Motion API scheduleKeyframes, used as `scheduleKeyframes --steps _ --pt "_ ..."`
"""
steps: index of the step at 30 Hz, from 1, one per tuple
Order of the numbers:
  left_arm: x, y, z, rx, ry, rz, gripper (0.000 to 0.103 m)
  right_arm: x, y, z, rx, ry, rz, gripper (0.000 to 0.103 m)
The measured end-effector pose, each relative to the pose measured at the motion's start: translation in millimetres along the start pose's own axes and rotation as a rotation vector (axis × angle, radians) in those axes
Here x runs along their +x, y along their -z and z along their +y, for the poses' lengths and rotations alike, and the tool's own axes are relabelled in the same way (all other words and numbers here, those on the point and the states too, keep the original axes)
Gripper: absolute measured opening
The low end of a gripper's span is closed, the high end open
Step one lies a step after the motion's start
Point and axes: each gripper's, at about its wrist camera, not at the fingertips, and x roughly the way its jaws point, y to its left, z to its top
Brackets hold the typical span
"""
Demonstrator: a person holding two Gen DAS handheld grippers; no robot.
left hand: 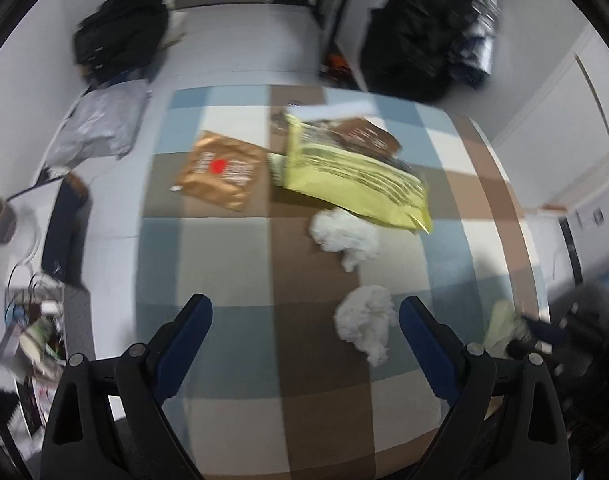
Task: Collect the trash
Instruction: 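Lower the right gripper onto the crumpled wrapper and close, then grasp the crumpled white tissue with the left gripper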
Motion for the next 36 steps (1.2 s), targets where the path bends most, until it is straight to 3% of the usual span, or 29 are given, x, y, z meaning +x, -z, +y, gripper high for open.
scheduleKeyframes --steps 4,12,15,21,23,24,26,28,36 --pt "11 1 -11 0.046 0.022 0.038 0.093 -18 -2 -10 0.014 0.005 -0.034 0.018" --pt "21 5 -29 0.145 -0.063 0.048 0.092 -47 -4 -32 0.078 0.024 -0.093 0.018" --pt "21 7 -29 0.146 -0.068 0.055 0.073 -52 -3 -37 0.091 0.031 -0.101 0.018" --pt "18 12 -40 0.196 -0.066 0.058 0.059 -56 -1 -43 0.116 0.029 -0.111 0.018" --pt "21 14 -45 0.215 -0.080 0.072 0.050 -56 0 -44 0.117 0.027 -0.113 0.018" --pt "23 15 -45 0.214 -0.080 0.085 0.039 -57 0 -45 0.120 0.024 -0.113 0.018" --pt "23 16 -46 0.211 -0.081 0.079 0.036 -57 1 -46 0.129 0.021 -0.114 0.018" --pt "22 16 -44 0.207 -0.081 0.076 0.022 -58 2 -48 0.139 0.017 -0.118 0.018" --pt "12 14 -43 0.181 -0.058 0.043 0.012 -61 6 -50 0.160 0.022 -0.116 0.018"
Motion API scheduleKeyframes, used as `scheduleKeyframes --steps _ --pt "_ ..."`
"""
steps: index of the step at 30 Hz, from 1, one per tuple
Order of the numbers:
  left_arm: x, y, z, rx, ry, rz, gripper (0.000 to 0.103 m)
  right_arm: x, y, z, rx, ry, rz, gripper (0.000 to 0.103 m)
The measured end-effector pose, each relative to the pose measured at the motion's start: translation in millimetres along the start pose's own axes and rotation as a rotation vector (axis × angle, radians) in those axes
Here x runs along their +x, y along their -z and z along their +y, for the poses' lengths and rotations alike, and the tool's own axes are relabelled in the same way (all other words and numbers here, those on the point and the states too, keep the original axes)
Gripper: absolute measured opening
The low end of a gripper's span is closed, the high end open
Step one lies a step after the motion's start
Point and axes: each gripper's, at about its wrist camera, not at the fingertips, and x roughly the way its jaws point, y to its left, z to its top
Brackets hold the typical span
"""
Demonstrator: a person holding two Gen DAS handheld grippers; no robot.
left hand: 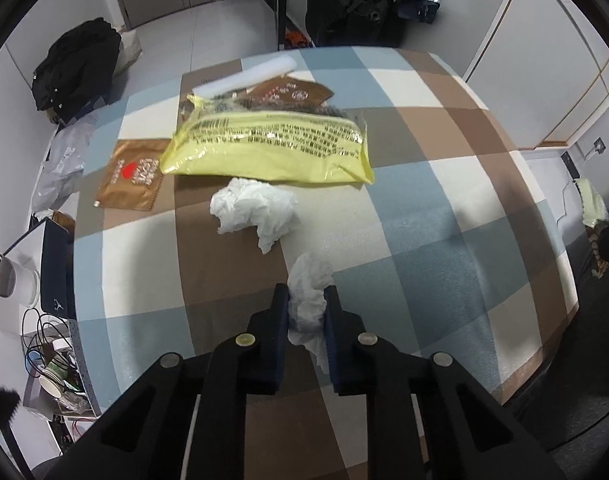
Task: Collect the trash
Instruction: 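Grasp the crumpled white tissue with the left gripper, then carry the tissue and wrapper over the white trash bin with both grippers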
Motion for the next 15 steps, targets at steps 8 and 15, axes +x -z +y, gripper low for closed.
scheduleKeyframes --steps 8,15 --pt "-13 7 -5 -0.005 0.016 -0.028 0.010 -6 -1 2 0.009 0.011 -0.003 0.018" --pt "-35 8 -2 -0.050 0.048 -0.099 0.010 -17 -4 10 -0.003 0.024 -0.016 0.018"
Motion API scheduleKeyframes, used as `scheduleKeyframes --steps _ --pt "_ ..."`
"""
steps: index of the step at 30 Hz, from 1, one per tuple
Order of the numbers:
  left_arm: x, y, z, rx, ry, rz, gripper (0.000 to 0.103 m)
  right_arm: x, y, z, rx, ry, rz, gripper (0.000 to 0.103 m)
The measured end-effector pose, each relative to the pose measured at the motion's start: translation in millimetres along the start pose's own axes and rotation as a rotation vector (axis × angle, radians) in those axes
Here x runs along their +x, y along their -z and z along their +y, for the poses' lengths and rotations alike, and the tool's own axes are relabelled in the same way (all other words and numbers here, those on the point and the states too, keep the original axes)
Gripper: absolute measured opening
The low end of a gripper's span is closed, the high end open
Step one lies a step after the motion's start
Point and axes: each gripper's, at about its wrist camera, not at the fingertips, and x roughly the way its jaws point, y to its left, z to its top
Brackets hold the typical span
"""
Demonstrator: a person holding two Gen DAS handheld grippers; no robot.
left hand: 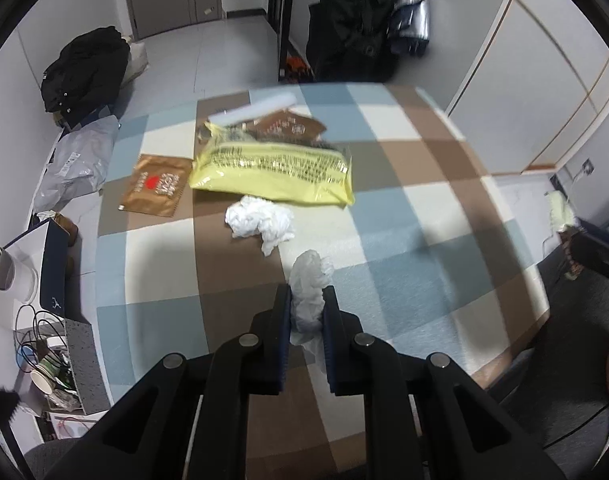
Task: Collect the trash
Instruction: 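Carry the tissue and wrapper over the white trash bin with both grippers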
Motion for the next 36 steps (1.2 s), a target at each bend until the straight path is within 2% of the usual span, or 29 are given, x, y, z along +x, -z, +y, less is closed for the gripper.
scheduleKeyframes --steps 10,16,20,24,30,36 --pt "-47 -11 -12 0.003 0.081 -0.148 0.010 -26 -12 15 -0.008 0.029 -0.051 0.018" --pt "-59 -19 -24 -0.002 0.113 -0.177 0.010 -39 -19 10 0.018 0.042 -0.082 0.018" --pt "-56 -32 -36 -0.008 0.138 -0.161 0.010 -50 -22 -6 0.065 0.038 -0.110 0.018" --pt "-58 -46 -58 0.046 0.123 -0.190 0.010 -64 -29 -26 0.091 0.040 -0.151 0.018" --pt "-57 -83 -92 0.065 0.206 -0.201 0.010 -87 -42 -71 0.159 0.079 -0.203 0.018" --pt "-32 -126 -137 0.099 0.289 -0.174 0.010 -108 -50 -130 0.226 0.187 -0.227 0.018"
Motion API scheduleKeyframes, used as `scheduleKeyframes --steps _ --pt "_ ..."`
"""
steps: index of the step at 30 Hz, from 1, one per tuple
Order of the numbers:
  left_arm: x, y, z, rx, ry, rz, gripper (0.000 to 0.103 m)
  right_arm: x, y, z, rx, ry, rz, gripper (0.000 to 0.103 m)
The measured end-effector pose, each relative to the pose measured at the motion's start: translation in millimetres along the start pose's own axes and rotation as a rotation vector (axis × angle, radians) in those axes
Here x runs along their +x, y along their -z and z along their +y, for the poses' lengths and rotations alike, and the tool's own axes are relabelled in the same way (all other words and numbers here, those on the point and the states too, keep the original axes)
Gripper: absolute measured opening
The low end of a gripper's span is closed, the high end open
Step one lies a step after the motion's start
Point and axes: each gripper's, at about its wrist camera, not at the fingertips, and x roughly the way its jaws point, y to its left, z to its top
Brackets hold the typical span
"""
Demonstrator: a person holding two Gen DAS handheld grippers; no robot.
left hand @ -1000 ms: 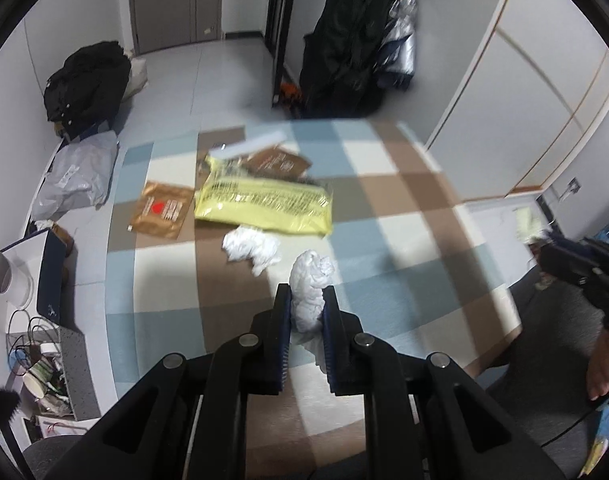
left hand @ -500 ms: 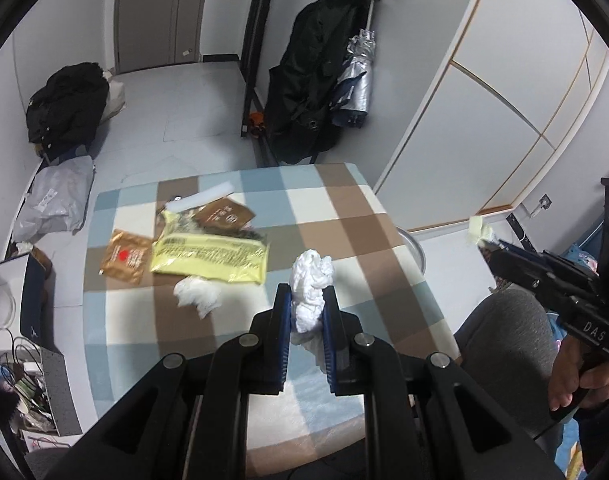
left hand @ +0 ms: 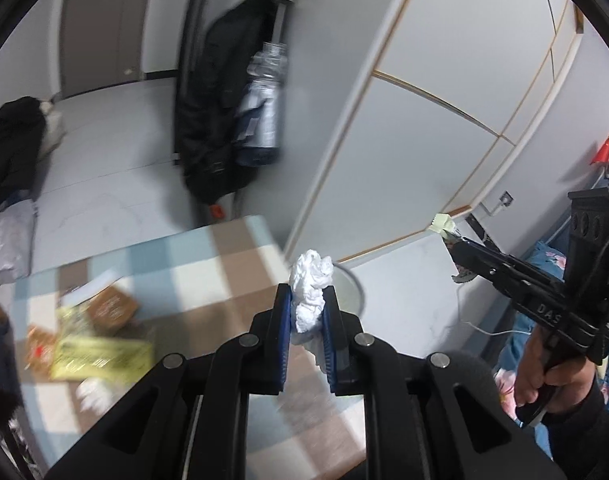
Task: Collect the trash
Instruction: 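Carry the tissue and wrapper over the white trash bin with both grippers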
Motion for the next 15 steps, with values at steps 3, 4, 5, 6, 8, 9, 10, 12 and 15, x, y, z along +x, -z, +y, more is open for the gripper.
scheduleKeyframes --steps 3,4,5,6,8,9,10,12,15 --pt "29 -15 -19 0.031 0.031 0.024 0.010 1 -7 -37 0.048 0.050 -0.001 0.018" --pt "41 -19 -25 0.035 0.053 0.035 0.010 1 -8 -51 0.067 0.062 -0.001 0.018" --pt "52 -22 -28 0.034 0.076 0.048 0.010 2 -9 -64 0.084 0.078 0.000 0.018" --pt "64 -25 -32 0.029 0.085 0.065 0.010 2 -8 -79 0.099 0.094 0.003 0.018" --pt "91 -29 -38 0.024 0.107 0.109 0.010 7 -7 -100 0.125 0.117 0.013 0.018" --pt "106 -31 -40 0.017 0.116 0.128 0.010 12 -4 -115 0.148 0.129 0.023 0.018" --pt "121 -32 -43 0.018 0.119 0.149 0.010 15 -2 -125 0.165 0.134 0.031 0.018" --pt "148 -35 -47 0.022 0.127 0.194 0.010 26 5 -150 0.212 0.140 0.053 0.018" --pt "183 -31 -52 0.030 0.119 0.244 0.010 48 23 -189 0.304 0.128 0.097 0.018"
